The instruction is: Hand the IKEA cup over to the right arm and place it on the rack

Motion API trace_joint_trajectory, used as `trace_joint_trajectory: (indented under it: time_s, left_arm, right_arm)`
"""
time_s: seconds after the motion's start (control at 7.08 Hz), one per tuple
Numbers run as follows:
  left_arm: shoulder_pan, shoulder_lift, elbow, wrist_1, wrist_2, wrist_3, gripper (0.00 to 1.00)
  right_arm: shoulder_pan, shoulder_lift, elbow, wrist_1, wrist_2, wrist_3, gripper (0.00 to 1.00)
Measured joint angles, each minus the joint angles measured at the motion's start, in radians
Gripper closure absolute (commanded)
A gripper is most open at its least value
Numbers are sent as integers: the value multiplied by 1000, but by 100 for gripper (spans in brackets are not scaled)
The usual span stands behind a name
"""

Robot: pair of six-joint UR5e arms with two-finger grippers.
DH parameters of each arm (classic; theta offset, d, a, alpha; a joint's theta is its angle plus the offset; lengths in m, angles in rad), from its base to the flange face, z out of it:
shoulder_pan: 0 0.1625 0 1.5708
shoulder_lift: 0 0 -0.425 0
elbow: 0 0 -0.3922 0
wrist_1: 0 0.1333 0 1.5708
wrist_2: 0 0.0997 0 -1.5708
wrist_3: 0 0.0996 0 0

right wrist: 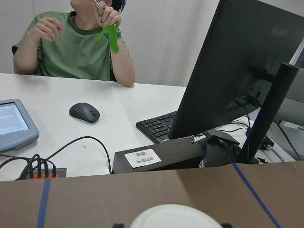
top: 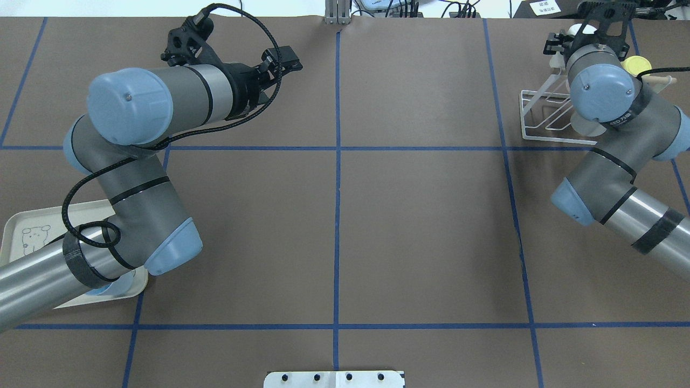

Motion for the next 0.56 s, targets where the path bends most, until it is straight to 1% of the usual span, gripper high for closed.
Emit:
trace_joint_trajectory:
  time_s: [0.56]
  left_arm:
    - [-1, -4, -7, 0, 0, -1, 0]
  right_arm:
    - [-6, 5, 15, 0, -4, -6, 0]
